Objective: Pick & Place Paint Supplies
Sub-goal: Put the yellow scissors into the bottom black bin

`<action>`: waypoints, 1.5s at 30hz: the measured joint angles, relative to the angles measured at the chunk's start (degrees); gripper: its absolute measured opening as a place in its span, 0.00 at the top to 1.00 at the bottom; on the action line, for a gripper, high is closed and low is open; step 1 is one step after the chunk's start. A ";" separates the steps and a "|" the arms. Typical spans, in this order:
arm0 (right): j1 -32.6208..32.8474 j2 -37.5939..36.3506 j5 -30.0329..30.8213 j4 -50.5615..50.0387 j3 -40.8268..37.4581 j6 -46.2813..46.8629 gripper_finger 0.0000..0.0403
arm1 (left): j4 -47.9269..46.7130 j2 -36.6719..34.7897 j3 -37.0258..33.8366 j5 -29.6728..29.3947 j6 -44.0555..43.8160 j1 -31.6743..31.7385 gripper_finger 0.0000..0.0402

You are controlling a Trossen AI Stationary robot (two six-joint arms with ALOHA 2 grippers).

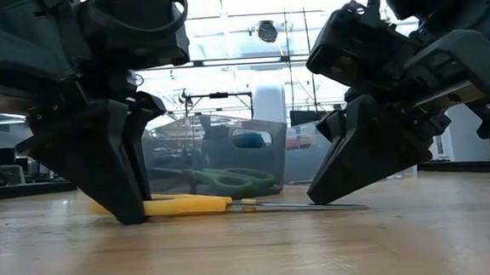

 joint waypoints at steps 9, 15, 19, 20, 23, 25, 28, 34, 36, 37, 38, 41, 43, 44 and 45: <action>1.41 -6.37 -1.55 6.42 -0.40 -3.12 1.00 | -4.23 -1.73 5.81 -2.18 -0.78 -5.20 0.94; 4.31 -14.23 -0.63 7.04 -0.28 -5.69 1.00 | -17.40 -3.21 15.78 -8.00 4.33 -7.53 0.94; 6.97 -18.25 -0.32 7.62 -0.28 -7.23 1.00 | -29.75 -3.44 23.56 -8.79 7.80 -6.44 0.94; 7.73 -19.04 -0.20 7.72 -0.26 -7.74 1.00 | -33.02 -3.48 25.30 -8.86 8.21 -5.79 0.94; 9.75 -20.77 -0.21 7.67 -0.27 -9.91 1.00 | -41.99 -3.35 29.86 -9.30 10.27 -3.59 0.94; 10.98 -21.70 -0.21 7.67 -0.26 -11.25 1.00 | -46.40 -3.43 32.49 -9.55 12.89 -2.10 0.94; 12.11 -22.28 -0.16 8.03 -0.24 -12.34 1.00 | -54.12 -3.48 35.29 -9.40 15.85 0.57 0.94; 12.76 -22.28 -0.08 7.33 -0.20 -12.38 1.00 | -60.12 -3.48 35.30 -9.30 21.73 7.67 0.94; 12.76 -22.28 -0.07 7.05 -0.20 -12.38 1.00 | -60.19 -3.48 34.68 -8.88 23.89 10.34 0.94; 12.76 -22.28 -0.07 7.13 -0.20 -12.40 1.00 | -60.43 -3.48 34.38 -8.50 24.73 11.70 0.94; 12.76 -22.28 -0.03 7.13 -0.18 -12.40 1.00 | -60.63 -3.48 34.16 -8.10 25.33 13.04 0.94; 12.76 -22.28 -0.05 6.91 -0.17 -12.36 1.00 | -62.49 -3.96 33.99 -7.82 26.79 16.00 0.94; 12.76 -22.28 -0.05 6.86 -0.17 -12.36 1.00 | -62.47 -4.75 33.98 -7.60 28.15 17.13 0.94; 12.76 -22.28 -0.05 6.75 -0.15 -12.34 1.00 | -62.42 -5.27 33.99 -7.24 28.66 17.56 0.94; 12.76 -22.28 -0.05 6.62 -0.15 -12.34 1.00 | -62.44 -5.56 33.99 -7.18 28.88 17.77 0.94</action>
